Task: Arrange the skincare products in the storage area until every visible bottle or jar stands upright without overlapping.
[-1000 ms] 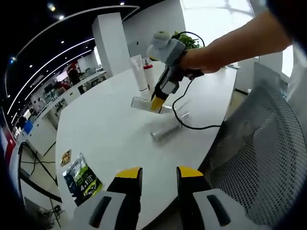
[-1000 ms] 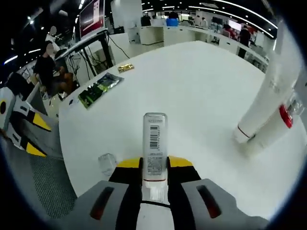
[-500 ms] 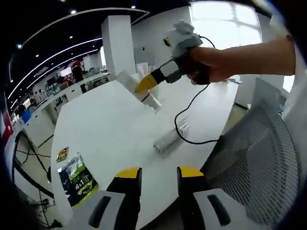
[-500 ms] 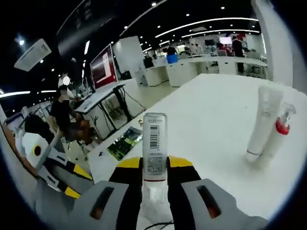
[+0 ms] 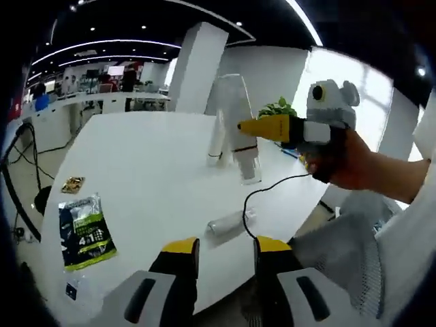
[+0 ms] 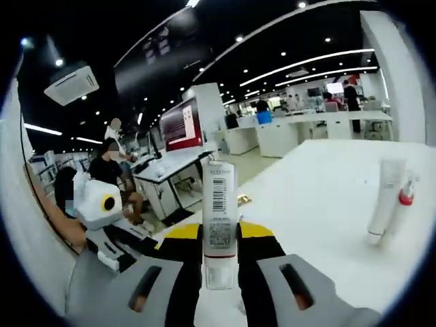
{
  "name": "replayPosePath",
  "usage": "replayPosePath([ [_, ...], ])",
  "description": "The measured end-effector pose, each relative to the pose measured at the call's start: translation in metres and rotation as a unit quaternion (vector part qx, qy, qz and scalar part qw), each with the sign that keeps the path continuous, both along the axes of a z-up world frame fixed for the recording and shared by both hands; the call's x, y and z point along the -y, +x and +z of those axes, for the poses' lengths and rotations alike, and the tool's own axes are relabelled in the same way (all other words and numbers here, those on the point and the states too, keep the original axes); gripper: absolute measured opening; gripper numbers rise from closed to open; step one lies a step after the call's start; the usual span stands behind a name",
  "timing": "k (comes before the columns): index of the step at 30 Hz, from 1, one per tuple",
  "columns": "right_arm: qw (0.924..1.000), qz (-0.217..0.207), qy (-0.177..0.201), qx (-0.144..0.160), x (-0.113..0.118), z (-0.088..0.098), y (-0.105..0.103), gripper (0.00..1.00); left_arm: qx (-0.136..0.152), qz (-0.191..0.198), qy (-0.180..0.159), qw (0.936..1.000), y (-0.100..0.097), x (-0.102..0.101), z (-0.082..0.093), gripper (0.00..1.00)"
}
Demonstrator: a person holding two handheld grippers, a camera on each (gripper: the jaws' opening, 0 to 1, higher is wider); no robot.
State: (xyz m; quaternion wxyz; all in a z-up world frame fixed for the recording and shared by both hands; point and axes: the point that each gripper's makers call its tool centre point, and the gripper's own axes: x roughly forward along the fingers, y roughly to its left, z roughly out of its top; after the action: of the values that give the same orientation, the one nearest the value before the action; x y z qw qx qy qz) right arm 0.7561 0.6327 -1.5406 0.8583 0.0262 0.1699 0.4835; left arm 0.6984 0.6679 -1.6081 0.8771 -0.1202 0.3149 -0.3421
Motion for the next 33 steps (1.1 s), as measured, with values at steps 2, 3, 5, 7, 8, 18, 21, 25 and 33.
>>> replayPosePath([
  [2,0.9998,0.008,-0.018,0.01,-0.003,-0.008,-0.009,0.16,-0.008,0.0,-0.026,0.9996,-0.001,0.001,0.005,0.33],
  [3,0.9995,0.015,-0.026,0.013,-0.005,-0.011,-0.013,0.16,-0.008,0.001,-0.033,0.9994,0.0,0.001,0.006,0.33],
  [5,0.9978,0.024,-0.055,0.027,-0.006,-0.019,-0.021,0.16,-0.009,0.004,-0.047,0.9988,0.0,-0.001,0.01,0.34],
  [7,0.9965,0.029,-0.072,0.03,-0.007,-0.026,-0.028,0.16,-0.007,0.004,-0.054,0.9985,0.0,-0.001,0.013,0.36],
  [8,0.9959,0.029,-0.08,0.03,-0.008,-0.03,-0.03,0.16,-0.007,0.003,-0.056,0.9984,0.0,0.0,0.014,0.36],
  [18,0.9791,0.049,-0.183,0.073,0.0,-0.053,-0.042,0.16,0.001,-0.023,-0.067,0.9975,-0.008,0.008,0.02,0.38],
  [21,0.975,0.06,-0.198,0.082,-0.002,-0.057,-0.048,0.16,0.001,-0.029,-0.072,0.997,-0.011,0.01,0.021,0.38],
  [25,0.9641,0.082,-0.228,0.108,-0.007,-0.061,-0.057,0.16,-0.007,-0.031,-0.074,0.9967,-0.014,0.011,0.02,0.38],
  [33,0.9477,0.126,-0.259,0.138,-0.02,-0.066,-0.071,0.16,-0.003,-0.023,-0.079,0.9966,-0.01,0.001,0.022,0.29],
])
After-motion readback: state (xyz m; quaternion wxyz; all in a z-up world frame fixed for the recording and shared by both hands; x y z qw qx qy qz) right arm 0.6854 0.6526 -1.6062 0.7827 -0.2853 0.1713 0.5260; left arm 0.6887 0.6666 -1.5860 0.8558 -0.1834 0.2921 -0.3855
